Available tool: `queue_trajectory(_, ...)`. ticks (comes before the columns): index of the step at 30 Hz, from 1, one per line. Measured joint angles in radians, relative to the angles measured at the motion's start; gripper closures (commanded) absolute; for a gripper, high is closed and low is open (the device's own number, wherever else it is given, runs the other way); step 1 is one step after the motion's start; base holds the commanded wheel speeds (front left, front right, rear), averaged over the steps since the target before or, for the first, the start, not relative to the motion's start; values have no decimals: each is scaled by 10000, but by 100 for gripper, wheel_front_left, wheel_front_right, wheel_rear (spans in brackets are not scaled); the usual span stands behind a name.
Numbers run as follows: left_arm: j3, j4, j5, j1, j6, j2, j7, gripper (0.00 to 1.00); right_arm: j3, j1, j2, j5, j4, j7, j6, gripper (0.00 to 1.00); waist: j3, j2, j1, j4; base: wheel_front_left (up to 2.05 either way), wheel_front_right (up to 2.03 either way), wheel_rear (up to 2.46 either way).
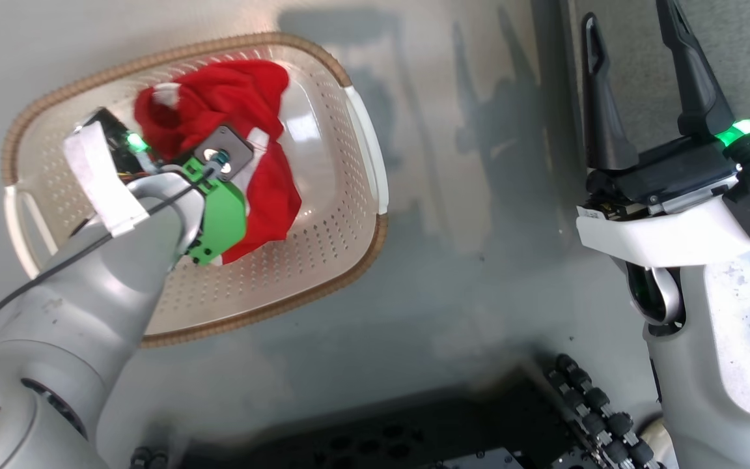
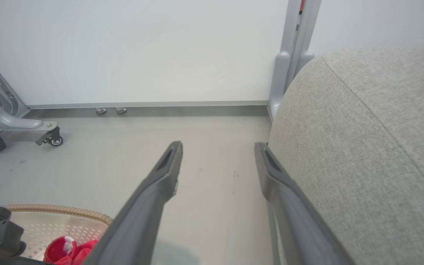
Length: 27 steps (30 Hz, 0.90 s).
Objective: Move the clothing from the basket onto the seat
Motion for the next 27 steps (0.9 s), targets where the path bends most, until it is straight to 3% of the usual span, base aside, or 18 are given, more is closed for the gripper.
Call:
queue_trajectory(13, -211, -1250, -414, 670, 0, -443, -493, 100, -142, 631, 2, 23, 596, 0, 0, 0, -1912, 1, 0, 323, 0, 0, 0)
queue_trajectory(27, 1818, -4704, -77, 2218, 454, 38, -508, 100, -382, 1548, 2, 27, 1150, 0, 0, 0, -4243, 0, 0, 895, 0, 0, 0)
